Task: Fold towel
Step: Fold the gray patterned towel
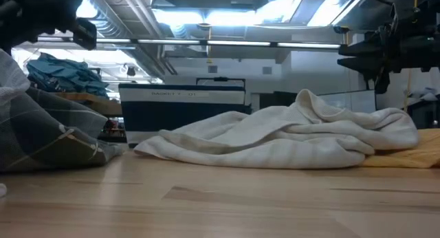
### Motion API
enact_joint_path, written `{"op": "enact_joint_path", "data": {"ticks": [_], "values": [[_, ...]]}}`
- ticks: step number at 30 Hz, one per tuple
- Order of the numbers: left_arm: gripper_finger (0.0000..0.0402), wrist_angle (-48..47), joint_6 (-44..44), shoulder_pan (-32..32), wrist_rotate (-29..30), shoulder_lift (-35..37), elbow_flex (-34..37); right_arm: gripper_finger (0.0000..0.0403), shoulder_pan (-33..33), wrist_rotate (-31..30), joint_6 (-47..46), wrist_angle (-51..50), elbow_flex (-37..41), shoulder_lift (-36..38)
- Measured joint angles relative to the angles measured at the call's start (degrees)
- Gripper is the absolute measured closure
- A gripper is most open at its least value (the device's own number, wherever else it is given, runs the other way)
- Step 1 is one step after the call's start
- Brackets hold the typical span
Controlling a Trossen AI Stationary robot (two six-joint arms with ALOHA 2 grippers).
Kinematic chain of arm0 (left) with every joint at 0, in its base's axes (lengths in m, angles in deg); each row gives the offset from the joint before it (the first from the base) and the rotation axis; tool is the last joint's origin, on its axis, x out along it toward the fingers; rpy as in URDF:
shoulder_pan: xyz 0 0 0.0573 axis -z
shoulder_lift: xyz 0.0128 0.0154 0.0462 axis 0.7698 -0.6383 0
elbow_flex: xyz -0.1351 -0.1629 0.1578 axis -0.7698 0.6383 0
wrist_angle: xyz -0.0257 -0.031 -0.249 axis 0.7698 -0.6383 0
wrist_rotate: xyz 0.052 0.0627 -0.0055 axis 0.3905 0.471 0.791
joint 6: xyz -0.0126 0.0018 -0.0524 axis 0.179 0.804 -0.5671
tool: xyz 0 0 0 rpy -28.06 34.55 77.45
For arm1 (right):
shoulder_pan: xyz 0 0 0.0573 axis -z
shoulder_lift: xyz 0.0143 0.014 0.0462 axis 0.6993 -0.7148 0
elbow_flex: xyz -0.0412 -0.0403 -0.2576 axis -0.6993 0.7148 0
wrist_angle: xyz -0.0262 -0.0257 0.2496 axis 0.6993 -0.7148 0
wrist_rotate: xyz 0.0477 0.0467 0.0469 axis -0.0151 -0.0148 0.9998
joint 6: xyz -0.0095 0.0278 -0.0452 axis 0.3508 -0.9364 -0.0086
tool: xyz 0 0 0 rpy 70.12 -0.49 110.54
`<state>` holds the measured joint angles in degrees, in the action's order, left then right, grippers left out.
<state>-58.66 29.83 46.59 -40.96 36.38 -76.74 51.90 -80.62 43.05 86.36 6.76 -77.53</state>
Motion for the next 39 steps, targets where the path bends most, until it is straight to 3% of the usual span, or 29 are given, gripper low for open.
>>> {"op": "enact_joint_path", "data": {"ticks": [3,8,16,19,24,32,39], "values": [[0.0398,1.43,-4.49,0.0,0.01,0.0,0.0,0.0288,0.0,0.0,0.01,0.0,0.01,0.0],[0.0398,3.21,-4.01,0.0,0.62,0.0,0.0,0.0288,0.0,-0.02,0.0,0.0,0.01,0.0],[0.0398,9.17,-16.13,0.0,15.03,-0.02,0.0,0.0288,0.0,-0.03,0.0,0.06,0.02,0.0],[0.0398,9.99,-15.28,0.0,18.13,-0.01,0.0,0.0288,0.0,-0.04,0.0,0.09,0.01,0.02],[0.0398,9.77,-22.63,0.0,22.01,-0.67,0.0,0.0288,0.0,-0.04,0.0,0.13,-0.01,0.0],[0.0392,17.98,-12.68,0.0,25.09,-4.22,-3.92,0.0288,0.0,-1.49,0.0,0.35,0.0,0.0],[0.0305,18.68,-6.03,0.0,25.16,-13.35,-11.52,0.0288,0.0,-1.53,0.0,0.36,0.0,0.02]]}}
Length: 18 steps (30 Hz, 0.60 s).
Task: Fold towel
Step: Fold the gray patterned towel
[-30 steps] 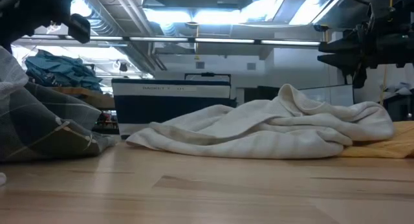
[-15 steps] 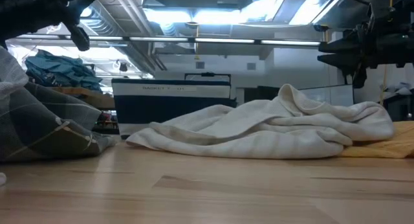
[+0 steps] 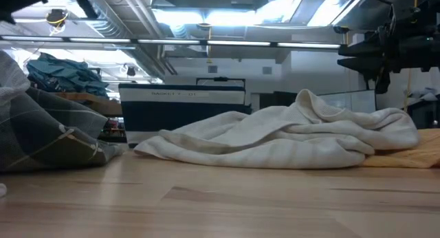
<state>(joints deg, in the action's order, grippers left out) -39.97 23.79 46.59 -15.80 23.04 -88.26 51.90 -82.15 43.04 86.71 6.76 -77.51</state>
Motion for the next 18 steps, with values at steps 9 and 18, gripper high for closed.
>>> {"op": "enact_joint_path", "data": {"ticks": [9,18], "values": [[0.0236,-15.13,16.88,0.03,-13.15,-9.73,-14.65,0.0288,0.0,0.53,-0.23,-0.03,0.0,0.0],[0.0246,-64.27,11.36,0.02,-12.44,-17.13,-34.38,0.0288,0.0,2.53,-6.81,-0.18,0.0,0.0]]}}
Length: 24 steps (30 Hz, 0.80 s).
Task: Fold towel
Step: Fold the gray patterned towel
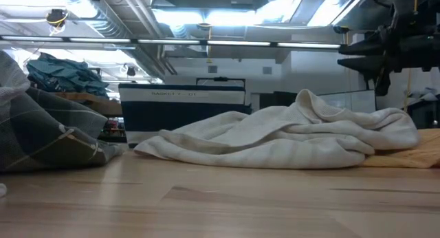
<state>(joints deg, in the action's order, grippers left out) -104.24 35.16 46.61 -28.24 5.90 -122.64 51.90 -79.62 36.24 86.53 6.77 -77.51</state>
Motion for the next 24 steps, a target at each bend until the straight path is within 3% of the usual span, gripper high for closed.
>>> {"op": "enact_joint_path", "data": {"ticks": [13,24], "values": [[0.0247,-28.2,-18.84,1.85,-2.64,-15.8,-2.66,0.0288,0.0,2.62,-4.3,-0.2,-0.01,0.0],[0.0247,-31.62,-29.68,9.8,-3.86,-31.07,-2.66,0.0288,0.0,2.65,-4.23,-0.24,-0.01,0.0]]}}
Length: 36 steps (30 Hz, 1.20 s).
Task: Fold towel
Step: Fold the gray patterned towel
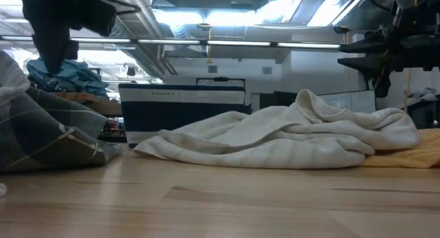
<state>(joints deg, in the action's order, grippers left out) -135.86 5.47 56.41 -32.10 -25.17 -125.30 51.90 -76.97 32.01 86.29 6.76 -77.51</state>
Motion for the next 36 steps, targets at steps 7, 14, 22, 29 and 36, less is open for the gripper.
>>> {"op": "enact_joint_path", "data": {"ticks": [7,14,22,29,36], "values": [[0.0247,3.18,-4.55,1.1,9.09,-10.17,0.01,0.0288,0.0,-0.02,0.12,-0.02,0.0,0.0],[0.0247,16.17,-6.36,0.85,10.51,-18.2,0.0,0.0288,0.0,-0.02,0.13,-0.02,0.0,0.0],[0.0247,17.29,-10.72,0.52,11.99,-24.37,0.02,0.0288,0.0,-0.02,0.13,-0.02,0.01,0.0],[0.0247,16.96,-14.34,0.47,10.67,-22.51,-0.54,0.0288,0.0,-0.02,0.26,-0.02,0.0,-0.02],[0.0247,10.02,-14.67,-0.67,16.07,-21.99,-2.97,0.0288,0.0,-0.02,0.46,-0.02,0.01,-0.02]]}}
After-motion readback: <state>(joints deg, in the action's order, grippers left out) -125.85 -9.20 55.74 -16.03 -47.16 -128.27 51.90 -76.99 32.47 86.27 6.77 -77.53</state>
